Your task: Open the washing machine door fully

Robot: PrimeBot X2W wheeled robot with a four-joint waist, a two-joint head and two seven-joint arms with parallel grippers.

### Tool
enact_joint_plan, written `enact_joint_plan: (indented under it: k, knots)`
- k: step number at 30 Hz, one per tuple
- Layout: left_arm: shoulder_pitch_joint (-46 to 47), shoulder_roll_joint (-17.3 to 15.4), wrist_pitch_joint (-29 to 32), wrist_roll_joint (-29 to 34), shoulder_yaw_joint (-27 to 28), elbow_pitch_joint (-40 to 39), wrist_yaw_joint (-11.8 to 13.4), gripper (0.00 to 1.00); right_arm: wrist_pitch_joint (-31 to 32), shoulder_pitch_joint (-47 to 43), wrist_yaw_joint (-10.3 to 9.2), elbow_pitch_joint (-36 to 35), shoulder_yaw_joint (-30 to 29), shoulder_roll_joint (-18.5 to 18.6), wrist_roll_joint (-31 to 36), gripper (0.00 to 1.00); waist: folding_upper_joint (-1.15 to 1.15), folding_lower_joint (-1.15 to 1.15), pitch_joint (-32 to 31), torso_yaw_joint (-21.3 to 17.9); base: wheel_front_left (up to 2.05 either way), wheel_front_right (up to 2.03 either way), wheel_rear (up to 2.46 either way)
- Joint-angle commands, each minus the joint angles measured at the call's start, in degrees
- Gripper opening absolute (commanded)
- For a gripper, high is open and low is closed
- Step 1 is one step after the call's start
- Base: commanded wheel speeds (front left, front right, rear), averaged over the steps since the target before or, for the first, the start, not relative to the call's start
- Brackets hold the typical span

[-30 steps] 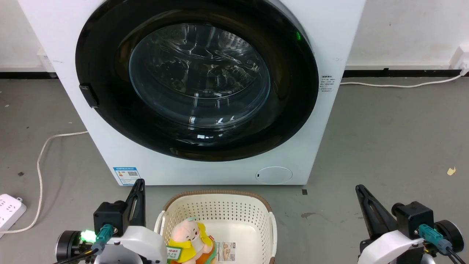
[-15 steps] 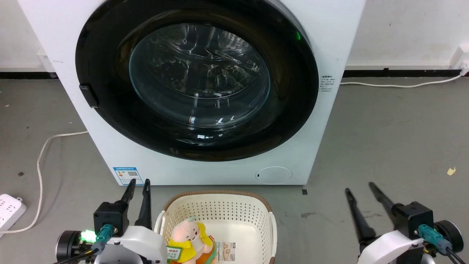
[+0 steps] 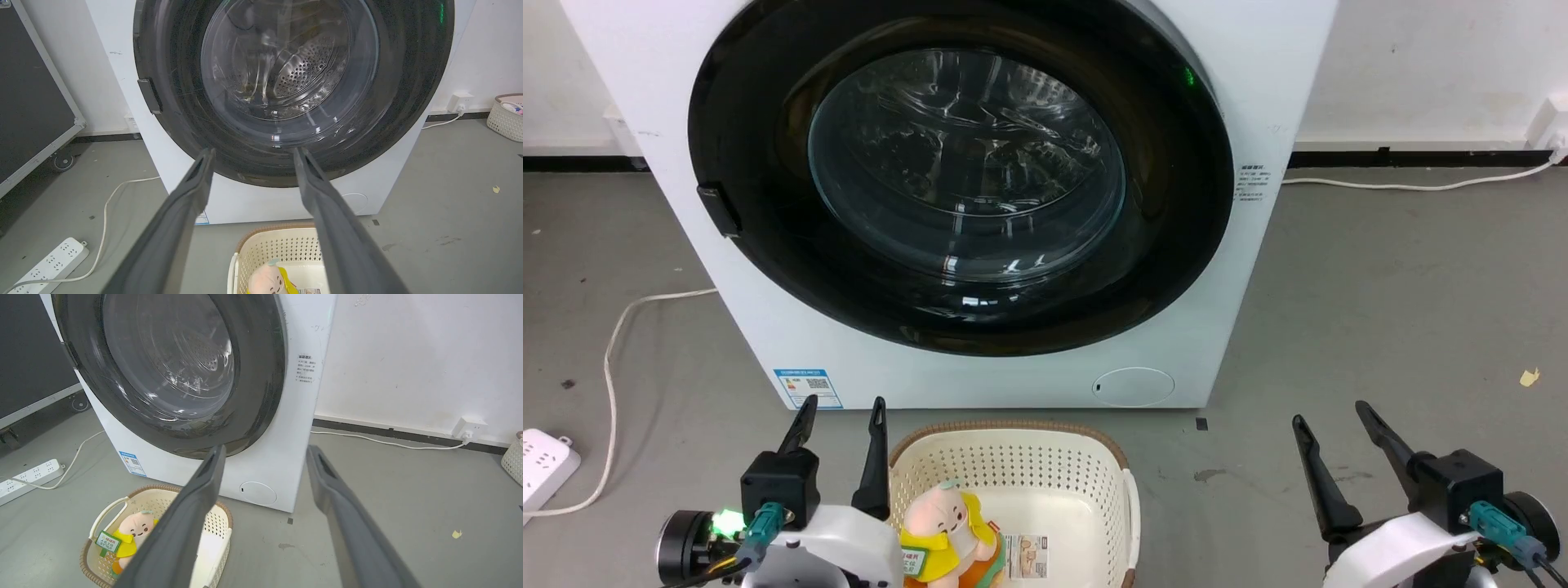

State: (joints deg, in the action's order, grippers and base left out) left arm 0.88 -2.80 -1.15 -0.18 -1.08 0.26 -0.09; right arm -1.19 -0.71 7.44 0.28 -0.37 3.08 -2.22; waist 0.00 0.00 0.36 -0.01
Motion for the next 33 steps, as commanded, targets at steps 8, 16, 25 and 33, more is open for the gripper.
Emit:
enact_joint_plan:
  k: [8,16,25,33]
  knots:
    - [0.80,-0.14,-1.59,-0.04,-0.93,-0.21,0.64,1.00,-1.33,2.28,0.01,0.12,-0.59,0.30,-3.27,1.00,0.00,0.00,1.45,0.17,0.00,0.00,0.00]
    - [1.67,-0.22,-2.43,-0.05,-1.54,-0.57,0.85,1.00,-1.05,5.36,0.01,0.37,-1.46,0.99,-6.55,1.00,0.00,0.00,3.25,0.51,0.00,0.00,0.00]
    - [3.06,-0.31,-3.51,-0.10,-2.27,-1.23,1.21,1.00,1.69,11.44,0.01,1.53,-4.81,0.57,-14.29,1.00,0.00,0.00,5.83,1.29,0.00,0.00,0.00]
    - [4.33,-0.42,-4.46,-0.21,-2.89,-1.79,1.48,1.00,5.34,18.12,0.02,3.58,-7.87,0.31,-18.27,1.00,0.00,0.00,8.18,2.30,0.00,0.00,0.00]
